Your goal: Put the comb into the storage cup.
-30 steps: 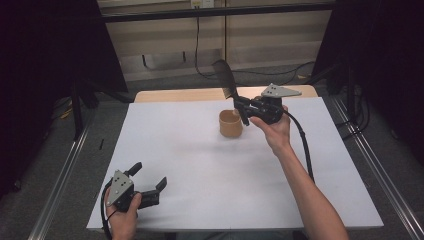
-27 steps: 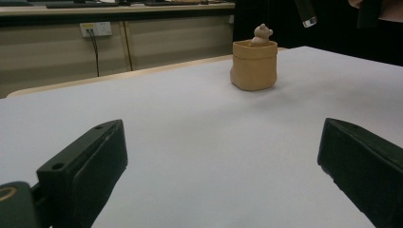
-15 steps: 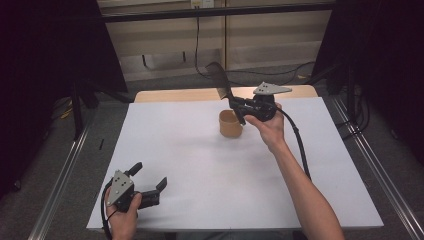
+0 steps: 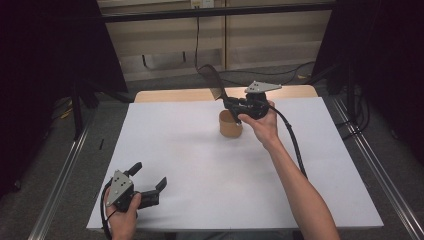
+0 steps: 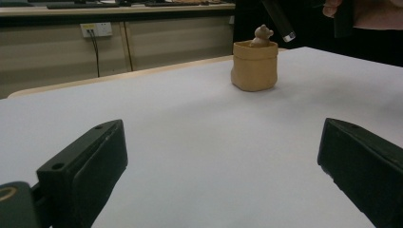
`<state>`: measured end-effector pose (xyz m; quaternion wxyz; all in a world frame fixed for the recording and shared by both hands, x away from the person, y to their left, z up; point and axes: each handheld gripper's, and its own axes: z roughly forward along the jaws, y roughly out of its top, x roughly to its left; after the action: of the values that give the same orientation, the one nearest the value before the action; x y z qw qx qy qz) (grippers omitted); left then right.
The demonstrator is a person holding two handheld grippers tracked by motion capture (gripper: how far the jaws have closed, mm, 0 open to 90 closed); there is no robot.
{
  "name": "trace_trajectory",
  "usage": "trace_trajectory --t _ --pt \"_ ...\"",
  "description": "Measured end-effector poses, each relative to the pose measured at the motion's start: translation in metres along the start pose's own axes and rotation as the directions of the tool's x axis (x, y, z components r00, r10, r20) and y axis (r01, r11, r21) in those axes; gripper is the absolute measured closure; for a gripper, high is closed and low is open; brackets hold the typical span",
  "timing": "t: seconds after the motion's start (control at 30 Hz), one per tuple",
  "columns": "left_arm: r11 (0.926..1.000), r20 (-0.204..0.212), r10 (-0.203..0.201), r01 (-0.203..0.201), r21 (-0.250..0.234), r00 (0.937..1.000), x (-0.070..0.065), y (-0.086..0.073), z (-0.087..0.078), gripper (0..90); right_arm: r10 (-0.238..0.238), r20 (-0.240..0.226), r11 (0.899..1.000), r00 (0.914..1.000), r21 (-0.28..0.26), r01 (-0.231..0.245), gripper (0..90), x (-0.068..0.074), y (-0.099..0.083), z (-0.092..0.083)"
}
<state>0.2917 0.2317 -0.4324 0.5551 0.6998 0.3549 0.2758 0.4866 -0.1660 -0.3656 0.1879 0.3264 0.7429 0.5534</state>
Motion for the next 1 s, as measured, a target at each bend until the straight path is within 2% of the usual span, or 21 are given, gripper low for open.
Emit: trace_trajectory --t 0.13,0.3,0.53,0.77,1.0 --pt "1.0 0.005 -0.003 0.003 -0.004 1.0 0.0 0.0 0.0 2.7 0.001 0.009 1.0 1.0 -0.024 -0.001 73.3 -0.002 0.002 0.004" --pt "1.0 0.003 -0.001 0.001 -0.002 1.0 -0.001 0.0 0.0 2.7 -0.014 0.016 1.0 0.9998 -0.011 0.014 73.4 -0.003 0.003 0.009" --pt "1.0 0.002 -0.002 0.002 -0.006 1.0 0.0 0.0 0.0 2.7 -0.008 0.017 1.0 0.9998 -0.006 0.008 73.4 -0.003 -0.003 0.018" --pt "1.0 0.001 -0.005 0.005 -0.006 1.0 -0.001 0.0 0.0 2.7 0.005 0.032 1.0 0.9995 -0.028 -0.004 73.3 -0.007 -0.002 0.021" --pt "1.0 0.004 -0.004 0.004 -0.005 1.0 -0.001 0.0 0.0 2.6 -0.007 0.048 1.0 0.9988 -0.022 0.009 73.3 -0.01 -0.004 0.025"
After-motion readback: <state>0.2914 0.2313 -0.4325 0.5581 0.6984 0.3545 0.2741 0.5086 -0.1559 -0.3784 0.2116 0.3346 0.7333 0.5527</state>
